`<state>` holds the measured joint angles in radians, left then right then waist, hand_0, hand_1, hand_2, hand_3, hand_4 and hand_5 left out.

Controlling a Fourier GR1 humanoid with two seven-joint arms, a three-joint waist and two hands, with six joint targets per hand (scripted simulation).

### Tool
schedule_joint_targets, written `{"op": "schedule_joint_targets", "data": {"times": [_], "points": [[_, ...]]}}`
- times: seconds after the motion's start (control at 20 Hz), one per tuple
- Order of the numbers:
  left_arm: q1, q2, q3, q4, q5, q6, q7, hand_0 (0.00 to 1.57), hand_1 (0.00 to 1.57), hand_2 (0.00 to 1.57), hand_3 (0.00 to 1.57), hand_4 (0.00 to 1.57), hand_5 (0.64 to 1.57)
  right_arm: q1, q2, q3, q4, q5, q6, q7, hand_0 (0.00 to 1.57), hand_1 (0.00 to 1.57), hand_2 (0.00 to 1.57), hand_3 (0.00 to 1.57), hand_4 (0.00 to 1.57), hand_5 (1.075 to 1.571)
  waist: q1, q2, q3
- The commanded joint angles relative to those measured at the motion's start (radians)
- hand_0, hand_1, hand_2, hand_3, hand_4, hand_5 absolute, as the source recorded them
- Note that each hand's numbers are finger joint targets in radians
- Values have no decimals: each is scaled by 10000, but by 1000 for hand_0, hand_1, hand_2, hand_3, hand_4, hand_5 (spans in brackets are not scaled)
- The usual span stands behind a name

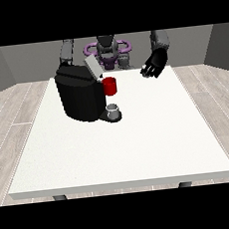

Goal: Insert the coffee pod into the coffee machine and close the lid

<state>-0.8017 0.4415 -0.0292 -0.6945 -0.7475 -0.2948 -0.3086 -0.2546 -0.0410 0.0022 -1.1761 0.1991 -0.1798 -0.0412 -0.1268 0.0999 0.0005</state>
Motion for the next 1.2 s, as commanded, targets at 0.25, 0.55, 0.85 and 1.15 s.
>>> {"op": "schedule_joint_targets", "data": {"times": [0.25,0.55,0.85,1.15], "points": [[-1055,-501,-16,-629,-199,-753,1038,1340,1340,1372,1351,562,1571,-86,157,-86,123,-168,47,-248,0,0,0,0,0,1571,-261,-278,-2],[-1888,-1011,779,-449,568,-1544,2310,956,956,1160,1358,517,1571,191,-214,-65,-181,-322,569,-144,0,0,0,0,0,1571,-774,-798,-2],[-3219,-159,1426,-131,615,-1480,2494,1256,1256,1287,1265,488,1571,-653,162,142,-861,-179,209,104,0,0,0,0,0,1571,-1407,398,-5],[-3582,-374,1320,-32,450,-1395,2662,1247,1247,1299,1249,479,1571,-1161,58,-205,-933,-230,-35,359,0,0,0,0,263,1571,-1468,906,-2]]}}
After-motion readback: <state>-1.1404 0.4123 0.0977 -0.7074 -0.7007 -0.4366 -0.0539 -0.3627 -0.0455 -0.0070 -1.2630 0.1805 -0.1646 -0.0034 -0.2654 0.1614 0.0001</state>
